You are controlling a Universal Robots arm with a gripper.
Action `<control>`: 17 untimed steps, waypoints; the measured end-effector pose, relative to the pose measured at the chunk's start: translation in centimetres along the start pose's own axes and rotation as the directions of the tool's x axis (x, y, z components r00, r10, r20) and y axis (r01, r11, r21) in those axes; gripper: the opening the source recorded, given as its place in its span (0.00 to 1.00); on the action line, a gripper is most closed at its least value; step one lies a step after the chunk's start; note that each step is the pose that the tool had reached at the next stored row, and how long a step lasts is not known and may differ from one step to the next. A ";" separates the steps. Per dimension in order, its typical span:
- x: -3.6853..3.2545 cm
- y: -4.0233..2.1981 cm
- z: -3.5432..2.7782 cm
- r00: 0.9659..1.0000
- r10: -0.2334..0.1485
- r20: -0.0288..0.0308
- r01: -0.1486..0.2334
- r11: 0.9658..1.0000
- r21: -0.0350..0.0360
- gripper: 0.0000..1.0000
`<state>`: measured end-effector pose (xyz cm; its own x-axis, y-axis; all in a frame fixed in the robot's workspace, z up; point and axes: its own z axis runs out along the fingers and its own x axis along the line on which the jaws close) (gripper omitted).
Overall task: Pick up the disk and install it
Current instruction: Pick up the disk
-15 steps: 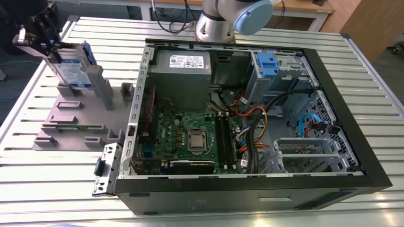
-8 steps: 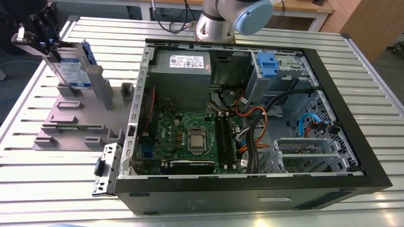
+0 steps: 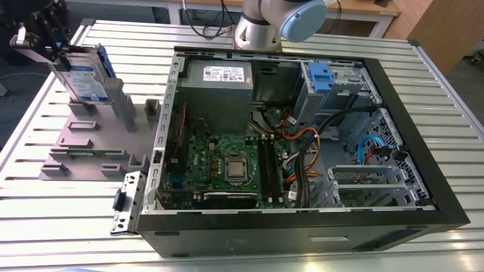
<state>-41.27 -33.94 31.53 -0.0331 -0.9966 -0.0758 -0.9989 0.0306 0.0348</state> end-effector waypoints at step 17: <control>-0.12 0.05 -1.54 1.000 0.001 -0.025 -0.001 1.000 0.001 0.37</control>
<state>-41.27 -33.94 33.08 -0.0331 -0.9982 -0.0507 -0.9989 0.0314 0.0339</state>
